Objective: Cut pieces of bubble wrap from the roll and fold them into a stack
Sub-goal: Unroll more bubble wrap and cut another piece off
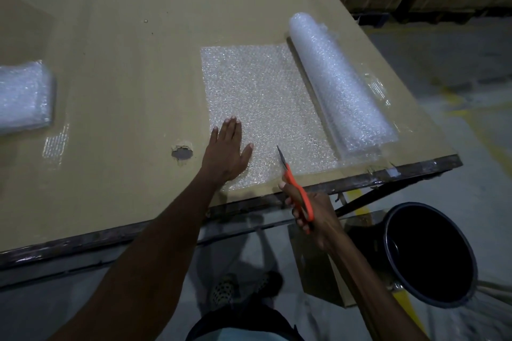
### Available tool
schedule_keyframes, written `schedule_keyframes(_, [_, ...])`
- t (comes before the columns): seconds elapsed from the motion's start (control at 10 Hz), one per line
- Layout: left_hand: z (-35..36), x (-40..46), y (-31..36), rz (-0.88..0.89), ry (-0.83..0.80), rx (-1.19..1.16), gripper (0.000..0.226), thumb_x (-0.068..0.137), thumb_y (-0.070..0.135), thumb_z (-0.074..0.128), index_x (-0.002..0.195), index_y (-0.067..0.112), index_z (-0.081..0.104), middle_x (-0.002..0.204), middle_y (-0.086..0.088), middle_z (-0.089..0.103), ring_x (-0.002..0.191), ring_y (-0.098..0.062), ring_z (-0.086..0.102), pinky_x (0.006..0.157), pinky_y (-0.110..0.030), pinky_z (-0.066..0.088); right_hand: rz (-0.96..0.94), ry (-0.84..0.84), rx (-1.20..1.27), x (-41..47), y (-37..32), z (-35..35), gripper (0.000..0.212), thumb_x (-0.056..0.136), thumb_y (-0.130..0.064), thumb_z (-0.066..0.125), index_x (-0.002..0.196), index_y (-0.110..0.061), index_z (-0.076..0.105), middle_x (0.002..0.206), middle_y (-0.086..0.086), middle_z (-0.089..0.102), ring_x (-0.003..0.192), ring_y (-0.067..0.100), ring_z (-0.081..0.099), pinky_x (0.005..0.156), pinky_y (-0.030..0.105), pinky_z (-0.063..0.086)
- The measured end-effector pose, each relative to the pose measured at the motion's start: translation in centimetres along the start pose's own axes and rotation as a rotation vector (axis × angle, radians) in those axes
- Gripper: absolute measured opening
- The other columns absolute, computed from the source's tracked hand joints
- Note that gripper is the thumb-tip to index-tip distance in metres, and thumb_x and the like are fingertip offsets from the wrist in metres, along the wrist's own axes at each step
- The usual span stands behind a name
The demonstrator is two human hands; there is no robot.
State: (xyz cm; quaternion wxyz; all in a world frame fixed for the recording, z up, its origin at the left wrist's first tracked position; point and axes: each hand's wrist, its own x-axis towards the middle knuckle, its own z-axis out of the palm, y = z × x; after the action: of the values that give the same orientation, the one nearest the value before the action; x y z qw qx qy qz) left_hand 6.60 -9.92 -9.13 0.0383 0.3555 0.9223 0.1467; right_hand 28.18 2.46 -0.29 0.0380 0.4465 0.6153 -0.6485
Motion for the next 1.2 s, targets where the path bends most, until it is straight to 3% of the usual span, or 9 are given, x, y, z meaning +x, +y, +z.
schedule_keyframes(0.1, [0.1,0.0,0.0,-0.005,0.003,0.004,0.077,0.1,0.054,0.018,0.158,0.003,0.013,0.167,-0.014,0.006,0.155,-0.025,0.001,0.124,-0.045,0.001,-0.011,0.007,-0.001,0.4,-0.5,0.2,0.046,0.078,-0.044,0.085,0.079,0.0,0.072,0.049,0.006,0.053,0.034,0.012,0.042,0.034,0.018,0.031])
schedule_keyframes(0.2, [0.1,-0.1,0.0,-0.007,0.01,0.0,0.077,0.1,0.054,0.019,0.158,0.003,0.014,0.167,-0.014,0.006,0.155,-0.025,0.001,0.123,-0.044,0.0,-0.023,0.009,0.001,0.4,0.0,0.0,0.053,0.079,-0.042,0.083,0.089,0.009,0.072,0.05,0.008,0.054,0.033,0.012,0.042,0.033,0.017,0.031])
schedule_keyframes(0.4, [0.0,-0.1,0.1,-0.014,-0.001,0.002,0.077,0.1,0.054,0.018,0.158,0.004,0.012,0.167,-0.014,0.005,0.155,-0.025,0.0,0.124,-0.045,-0.001,0.0,-0.029,-0.029,0.5,-1.4,0.3,0.048,0.077,-0.05,0.083,0.08,-0.004,0.07,0.053,0.007,0.053,0.037,0.013,0.042,0.038,0.02,0.031])
schedule_keyframes(1.2, [0.1,-0.2,0.0,-0.018,0.013,0.027,0.077,0.1,0.055,0.018,0.159,0.005,0.013,0.167,-0.013,0.007,0.154,-0.025,0.003,0.124,-0.046,0.002,-0.056,-0.052,-0.022,3.1,-2.8,0.9,0.045,0.079,-0.046,0.084,0.077,-0.004,0.069,0.051,0.008,0.053,0.036,0.014,0.039,0.035,0.019,0.027])
